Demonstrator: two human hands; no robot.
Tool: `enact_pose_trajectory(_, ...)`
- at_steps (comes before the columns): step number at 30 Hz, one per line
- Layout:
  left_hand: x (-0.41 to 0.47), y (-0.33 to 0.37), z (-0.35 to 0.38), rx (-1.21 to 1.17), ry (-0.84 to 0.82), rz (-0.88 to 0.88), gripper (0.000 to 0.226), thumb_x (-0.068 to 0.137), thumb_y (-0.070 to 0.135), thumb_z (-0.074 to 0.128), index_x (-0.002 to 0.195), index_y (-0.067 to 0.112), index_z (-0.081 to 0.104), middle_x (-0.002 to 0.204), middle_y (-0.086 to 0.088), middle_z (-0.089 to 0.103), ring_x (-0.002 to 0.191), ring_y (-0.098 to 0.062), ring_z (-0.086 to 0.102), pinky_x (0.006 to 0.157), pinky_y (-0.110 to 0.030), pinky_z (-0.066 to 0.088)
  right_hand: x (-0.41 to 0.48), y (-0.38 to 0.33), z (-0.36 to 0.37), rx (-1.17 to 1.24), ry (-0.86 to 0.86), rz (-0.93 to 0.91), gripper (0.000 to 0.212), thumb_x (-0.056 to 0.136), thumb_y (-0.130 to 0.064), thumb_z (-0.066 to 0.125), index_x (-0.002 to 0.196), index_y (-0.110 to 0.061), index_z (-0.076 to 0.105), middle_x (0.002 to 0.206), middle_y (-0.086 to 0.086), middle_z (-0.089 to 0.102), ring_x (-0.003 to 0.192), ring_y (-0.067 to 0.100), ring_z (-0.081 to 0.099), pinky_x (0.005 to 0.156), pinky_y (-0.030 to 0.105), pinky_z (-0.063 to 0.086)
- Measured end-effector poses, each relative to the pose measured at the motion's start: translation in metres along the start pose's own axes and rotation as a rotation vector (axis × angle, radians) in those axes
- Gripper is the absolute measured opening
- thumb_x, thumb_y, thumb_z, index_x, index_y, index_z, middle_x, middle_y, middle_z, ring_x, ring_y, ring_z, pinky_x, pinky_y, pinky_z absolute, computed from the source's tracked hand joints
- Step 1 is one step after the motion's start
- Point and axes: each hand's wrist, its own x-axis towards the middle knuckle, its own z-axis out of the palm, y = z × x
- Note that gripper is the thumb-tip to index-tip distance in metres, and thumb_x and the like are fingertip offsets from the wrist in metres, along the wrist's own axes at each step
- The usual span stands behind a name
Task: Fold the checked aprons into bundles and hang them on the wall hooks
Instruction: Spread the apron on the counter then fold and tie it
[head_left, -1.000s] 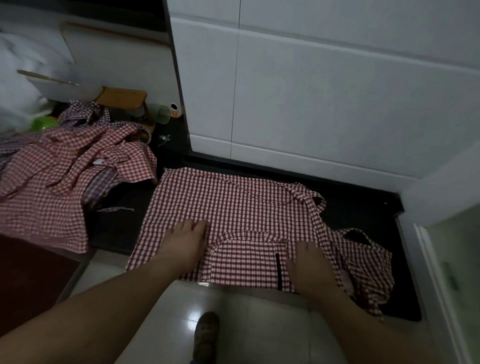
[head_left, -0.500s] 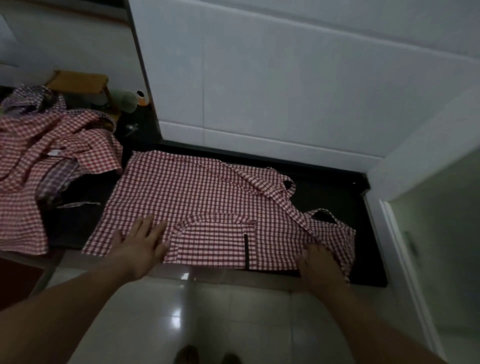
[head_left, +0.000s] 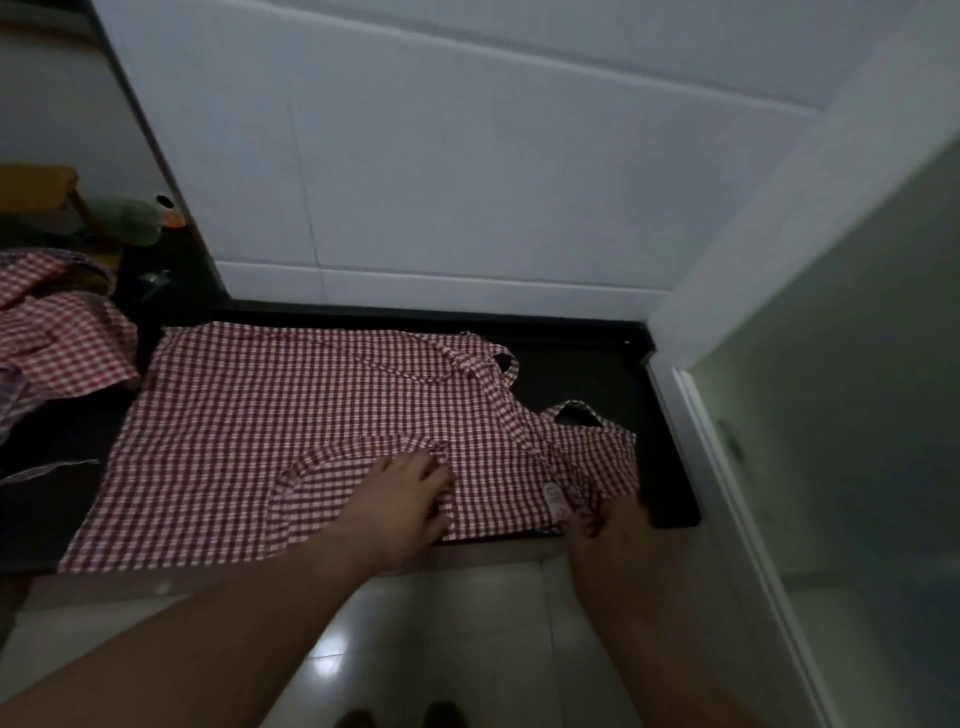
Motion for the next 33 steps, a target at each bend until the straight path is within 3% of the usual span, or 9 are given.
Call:
enact_pose_trajectory(5,0.036,0.045,0.017,0.115,-0.155,0.101,0.067,0.092,0.054,0.059,0.151,0.031,0.035,0.15,-0.002,0.041,0.138,-0.029,0.039,0.114,-0.054,0.031,-0.01,0.009,0.039,0.575,-0.226,0.458,0.071,0.083,-0.055,0.077,0.142,-0.025,0.05,0.125,-0.01,0.06,0.114,0.018,0.061,0.101,0.039,0.051)
enact_pose_trajectory(7,0.045,0.056,0.017,0.168,-0.177,0.088,0.054,0.097,0.043,0.058,0.147,0.031,0.04,0.148,-0.006,0.04,0.137,-0.033,0.038,0.113,-0.058,0.03,0.006,0.017,0.05,0.659,-0.195,0.517,0.047,0.086,-0.049,0.078,0.126,-0.029,0.061,0.114,-0.005,0.07,0.096,0.022,0.071,0.09,0.049,0.061)
enact_pose_trajectory(9,0.052,0.056,0.012,0.15,-0.137,0.086,0.043,0.099,0.032,0.055,0.141,0.03,0.046,0.141,-0.006,0.047,0.13,-0.032,0.045,0.11,-0.053,0.034,0.029,0.033,0.048,0.55,-0.174,0.449,0.005,0.091,-0.031,0.063,0.093,-0.031,0.067,0.09,0.005,0.073,0.08,0.029,0.072,0.08,0.056,0.062)
enact_pose_trajectory(15,0.043,0.011,-0.009,-0.051,0.004,0.141,0.027,0.092,0.028,0.057,0.119,0.026,0.057,0.116,0.002,0.064,0.108,-0.022,0.062,0.098,-0.034,0.041,0.093,0.061,-0.026,0.29,-0.122,0.419,0.016,0.08,-0.013,0.062,0.095,-0.015,0.069,0.084,0.009,0.073,0.073,0.028,0.072,0.069,0.047,0.064)
enact_pose_trajectory(19,0.035,0.005,-0.008,0.027,-0.084,0.244,0.03,0.097,0.055,0.042,0.105,0.032,0.06,0.113,0.01,0.061,0.111,-0.012,0.055,0.106,-0.037,0.035,0.139,0.073,-0.044,0.44,-0.127,0.446,0.033,0.065,-0.014,0.069,0.097,-0.016,0.064,0.092,0.013,0.073,0.074,0.033,0.073,0.069,0.047,0.064)
enact_pose_trajectory(22,0.051,0.029,-0.015,-0.045,-0.207,0.189,0.048,0.102,0.066,0.027,0.12,0.036,0.06,0.123,0.012,0.061,0.116,-0.009,0.052,0.106,-0.038,0.034,0.143,0.043,-0.054,0.639,-0.112,0.417,0.023,0.09,0.009,0.047,0.094,-0.01,0.059,0.096,0.019,0.067,0.074,0.032,0.067,0.063,0.037,0.061)
enact_pose_trajectory(28,0.12,0.063,-0.022,-0.154,-0.189,-0.024,0.069,0.102,0.052,0.044,0.162,0.035,0.016,0.159,-0.002,0.045,0.129,-0.025,0.058,0.109,-0.039,0.047,0.2,0.023,-0.064,0.428,-0.13,0.208,0.007,0.09,-0.013,0.062,0.095,-0.018,0.064,0.096,0.007,0.071,0.089,0.029,0.067,0.081,0.04,0.055)
enact_pose_trajectory(31,0.143,0.067,-0.028,-0.259,-0.106,-0.122,0.088,0.098,0.047,0.056,0.164,0.036,-0.001,0.166,-0.005,0.036,0.133,-0.027,0.057,0.11,-0.038,0.048,0.22,0.005,-0.067,0.615,-0.115,0.06,0.038,0.099,-0.009,0.059,0.136,-0.013,0.05,0.129,-0.004,0.057,0.119,0.018,0.056,0.098,0.024,0.041)
enact_pose_trajectory(33,0.16,0.072,-0.03,-0.395,-0.04,-0.169,0.09,0.095,0.042,0.064,0.165,0.03,0.009,0.164,-0.005,0.038,0.139,-0.026,0.052,0.115,-0.036,0.043,0.213,0.007,-0.061,0.669,-0.141,0.083,0.035,0.098,-0.016,0.063,0.131,-0.016,0.049,0.126,-0.005,0.054,0.116,0.015,0.055,0.101,0.029,0.043)
